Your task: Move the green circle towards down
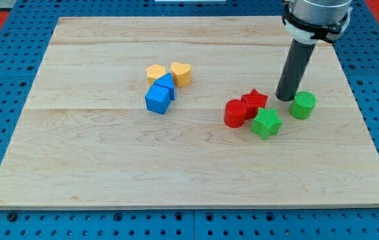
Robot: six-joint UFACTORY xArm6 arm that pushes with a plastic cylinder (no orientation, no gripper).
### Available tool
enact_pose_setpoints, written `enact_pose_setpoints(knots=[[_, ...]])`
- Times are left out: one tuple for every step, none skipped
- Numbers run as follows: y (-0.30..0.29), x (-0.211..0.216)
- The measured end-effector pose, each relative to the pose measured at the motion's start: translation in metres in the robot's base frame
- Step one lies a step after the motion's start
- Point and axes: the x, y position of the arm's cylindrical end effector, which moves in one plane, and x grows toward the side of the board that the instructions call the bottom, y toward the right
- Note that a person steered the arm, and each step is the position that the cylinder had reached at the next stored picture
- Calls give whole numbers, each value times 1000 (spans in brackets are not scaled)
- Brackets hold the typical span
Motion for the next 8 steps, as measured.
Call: enact_pose_setpoints(knots=[[-11, -10], [-20, -47], [24, -35], [49, -17], [65, 2], [80, 13], [58, 1], [25, -26]])
